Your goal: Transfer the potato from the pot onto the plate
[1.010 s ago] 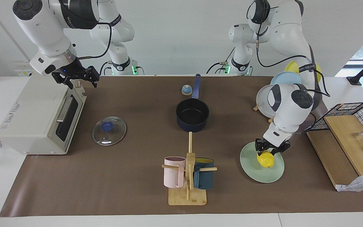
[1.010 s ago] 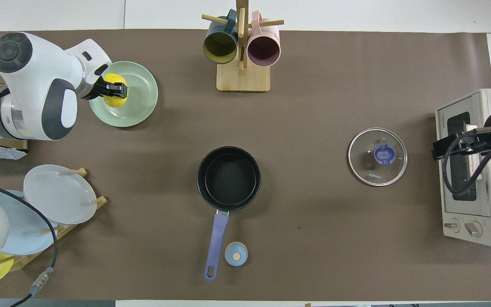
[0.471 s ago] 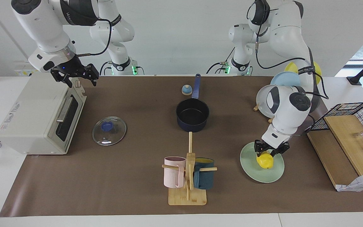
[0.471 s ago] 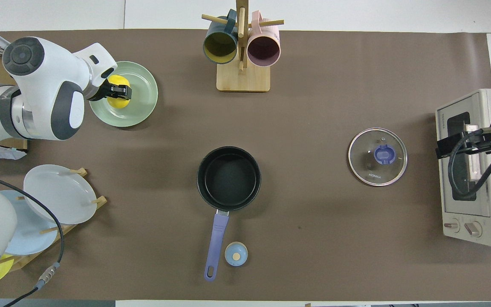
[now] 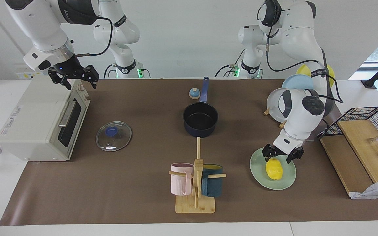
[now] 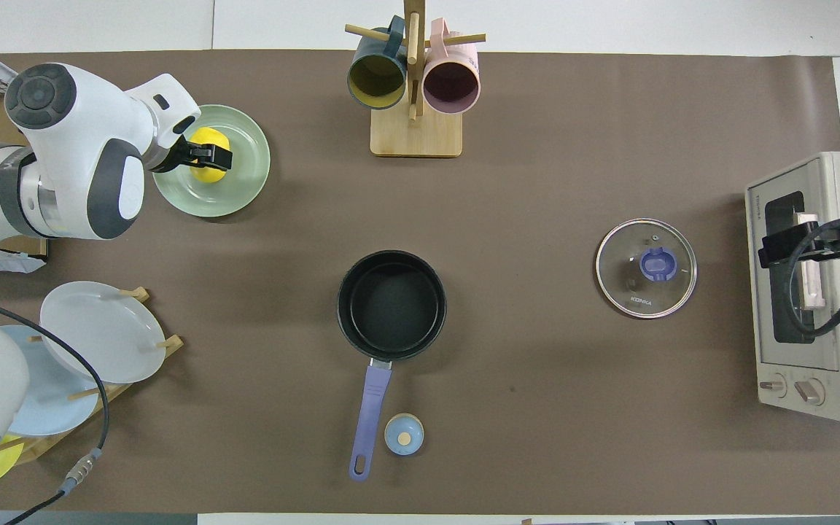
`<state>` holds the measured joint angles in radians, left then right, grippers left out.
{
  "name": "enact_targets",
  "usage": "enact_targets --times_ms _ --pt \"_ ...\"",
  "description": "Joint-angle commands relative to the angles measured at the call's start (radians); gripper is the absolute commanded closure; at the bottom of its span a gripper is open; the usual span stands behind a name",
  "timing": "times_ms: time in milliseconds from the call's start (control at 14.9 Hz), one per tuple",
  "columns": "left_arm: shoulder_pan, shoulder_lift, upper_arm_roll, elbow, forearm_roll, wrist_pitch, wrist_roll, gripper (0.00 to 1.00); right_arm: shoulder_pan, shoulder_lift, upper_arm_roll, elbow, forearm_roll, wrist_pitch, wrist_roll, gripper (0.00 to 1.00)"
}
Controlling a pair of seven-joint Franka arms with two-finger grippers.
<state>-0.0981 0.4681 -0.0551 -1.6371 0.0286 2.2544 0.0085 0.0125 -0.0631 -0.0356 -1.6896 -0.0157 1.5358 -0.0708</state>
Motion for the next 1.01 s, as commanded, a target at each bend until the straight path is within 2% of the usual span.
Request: enact_targets --times_ms 0,404,538,740,942 --pt "0.029 -0.095 -0.005 0.014 0.013 -0.128 -0.004 0.00 0.007 -0.006 -0.003 -0.009 0.003 0.004 0.011 0.00" --pt "0.077 -0.379 -0.003 0.013 0.013 -0.447 -0.064 0.00 0.003 -0.006 -0.003 -0.009 0.003 0.004 0.011 0.00" --pt "0.077 -0.445 -0.003 0.011 0.013 -0.559 -0.064 0.00 0.003 -0.006 -0.003 -0.010 0.003 0.004 0.011 0.00" --pt "0.074 -0.514 -0.005 0.011 0.013 -0.692 -0.062 0.00 0.003 -0.006 -0.003 -0.009 0.003 0.004 0.011 0.00" --pt "0.071 -0.529 -0.006 -0.006 0.004 -0.739 -0.061 0.00 0.003 -0.006 -0.003 -0.010 0.003 0.004 0.011 0.00"
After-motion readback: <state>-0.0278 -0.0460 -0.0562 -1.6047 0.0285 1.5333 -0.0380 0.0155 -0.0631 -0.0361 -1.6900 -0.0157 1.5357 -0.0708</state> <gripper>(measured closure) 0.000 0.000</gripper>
